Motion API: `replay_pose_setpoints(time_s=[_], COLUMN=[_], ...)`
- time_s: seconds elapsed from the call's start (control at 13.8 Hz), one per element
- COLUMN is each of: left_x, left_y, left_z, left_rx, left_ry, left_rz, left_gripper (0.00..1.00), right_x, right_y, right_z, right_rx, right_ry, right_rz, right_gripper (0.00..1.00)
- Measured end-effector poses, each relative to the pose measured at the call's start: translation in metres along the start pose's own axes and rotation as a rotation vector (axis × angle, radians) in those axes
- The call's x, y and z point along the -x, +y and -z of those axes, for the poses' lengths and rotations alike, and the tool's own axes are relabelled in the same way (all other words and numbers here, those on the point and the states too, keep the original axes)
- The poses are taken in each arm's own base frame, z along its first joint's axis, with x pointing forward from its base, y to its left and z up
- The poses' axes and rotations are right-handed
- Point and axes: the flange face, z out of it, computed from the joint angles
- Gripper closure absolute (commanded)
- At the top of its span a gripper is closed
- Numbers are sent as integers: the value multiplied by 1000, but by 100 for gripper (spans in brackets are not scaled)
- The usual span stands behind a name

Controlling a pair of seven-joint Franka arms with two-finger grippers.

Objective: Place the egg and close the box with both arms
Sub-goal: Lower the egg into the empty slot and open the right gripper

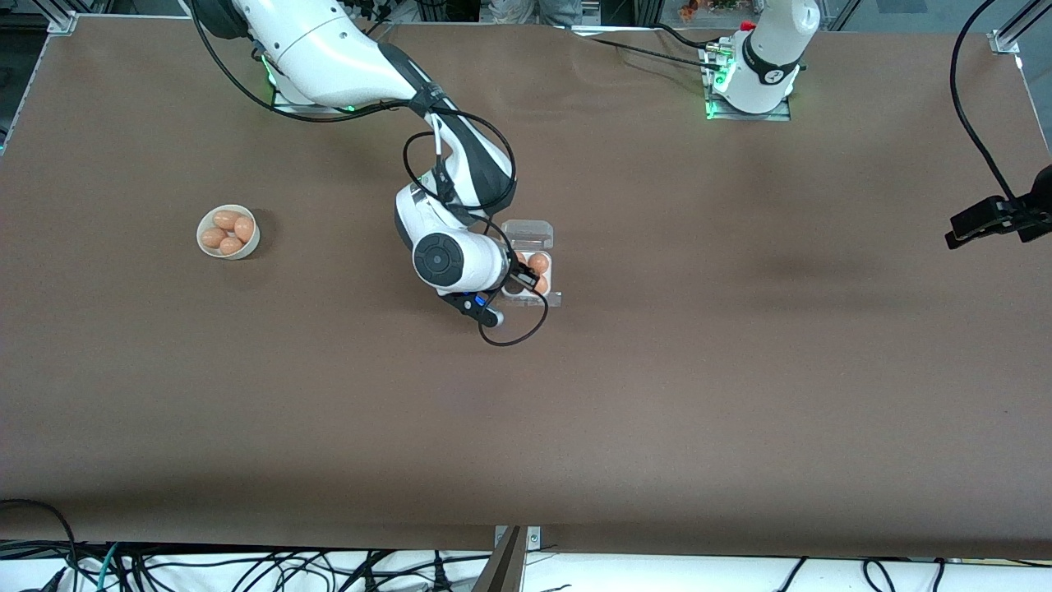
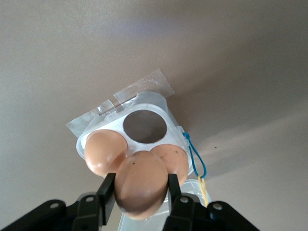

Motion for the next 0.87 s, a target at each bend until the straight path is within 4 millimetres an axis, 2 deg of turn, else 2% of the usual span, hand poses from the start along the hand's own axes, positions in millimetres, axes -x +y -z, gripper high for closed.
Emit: replay_pose_setpoints(time_s=[0.43, 0.51, 0.65, 0.72, 0.87], left_x=[0, 0, 0, 0, 0], left_y=[0, 0, 0, 0, 0], left_z=[0, 0, 0, 0, 0], left_rx=[0, 0, 0, 0, 0], left_ry=[1, 1, 1, 1, 1], left_rz=[0, 0, 0, 0, 0], left_gripper=[0, 0, 0, 0, 0], right_x=[-6, -7, -7, -8, -10], right_y=[-1, -1, -1, -1, -2], right_z=[-7, -8, -8, -9, -8], right_rx=[-12, -14, -15, -19, -33], right_ry=[7, 8, 8, 11, 21], right_rz=[-8, -10, -10, -10, -13], right_gripper=[63, 58, 29, 1, 0])
